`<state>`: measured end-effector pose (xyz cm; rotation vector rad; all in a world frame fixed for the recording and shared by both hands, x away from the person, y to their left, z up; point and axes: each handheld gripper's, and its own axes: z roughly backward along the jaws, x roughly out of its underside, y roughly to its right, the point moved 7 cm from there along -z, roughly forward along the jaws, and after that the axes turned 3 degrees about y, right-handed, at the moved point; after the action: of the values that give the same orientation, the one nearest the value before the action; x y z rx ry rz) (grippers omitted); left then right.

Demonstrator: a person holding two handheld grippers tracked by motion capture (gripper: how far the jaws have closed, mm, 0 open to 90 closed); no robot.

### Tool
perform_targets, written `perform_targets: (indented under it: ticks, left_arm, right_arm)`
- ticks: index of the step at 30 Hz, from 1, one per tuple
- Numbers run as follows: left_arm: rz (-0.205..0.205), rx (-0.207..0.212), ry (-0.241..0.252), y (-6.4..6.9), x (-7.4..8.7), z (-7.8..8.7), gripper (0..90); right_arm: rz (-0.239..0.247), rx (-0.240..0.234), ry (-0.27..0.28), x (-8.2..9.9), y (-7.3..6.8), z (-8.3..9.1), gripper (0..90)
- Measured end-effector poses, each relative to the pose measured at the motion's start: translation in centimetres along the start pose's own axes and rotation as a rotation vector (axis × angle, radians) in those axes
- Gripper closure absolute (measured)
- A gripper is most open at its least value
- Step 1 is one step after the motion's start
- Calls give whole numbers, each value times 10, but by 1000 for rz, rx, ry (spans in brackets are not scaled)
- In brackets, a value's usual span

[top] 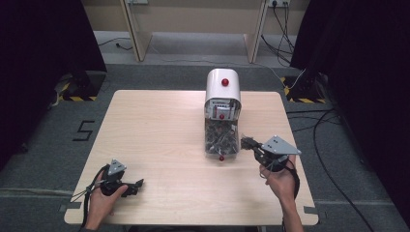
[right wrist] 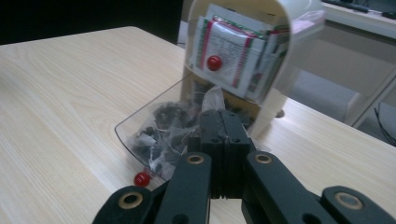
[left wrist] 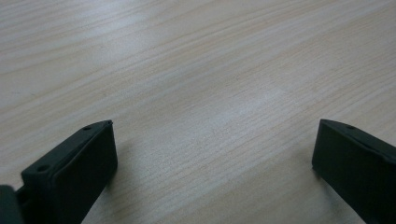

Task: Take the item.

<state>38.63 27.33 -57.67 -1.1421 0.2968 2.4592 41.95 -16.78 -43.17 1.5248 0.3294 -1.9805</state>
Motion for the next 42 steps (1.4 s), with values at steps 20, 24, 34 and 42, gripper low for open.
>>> perform_targets:
  ticks: [20, 24, 34, 42]
  left_arm:
    - [0, 0, 0, 0, 0, 0, 0]
    - [0, 0, 0, 0, 0, 0, 0]
    - [0, 0, 0, 0, 0, 0, 0]
    - [0, 0, 0, 0, 0, 0, 0]
  right_arm:
    - [-73, 127, -3, 20, 48, 44, 900]
    - [-89, 153, -4, 25, 56, 52, 900]
    - [-116, 207, -22, 39, 73, 67, 900]
    - [-112, 217, -42, 45, 75, 66, 900]
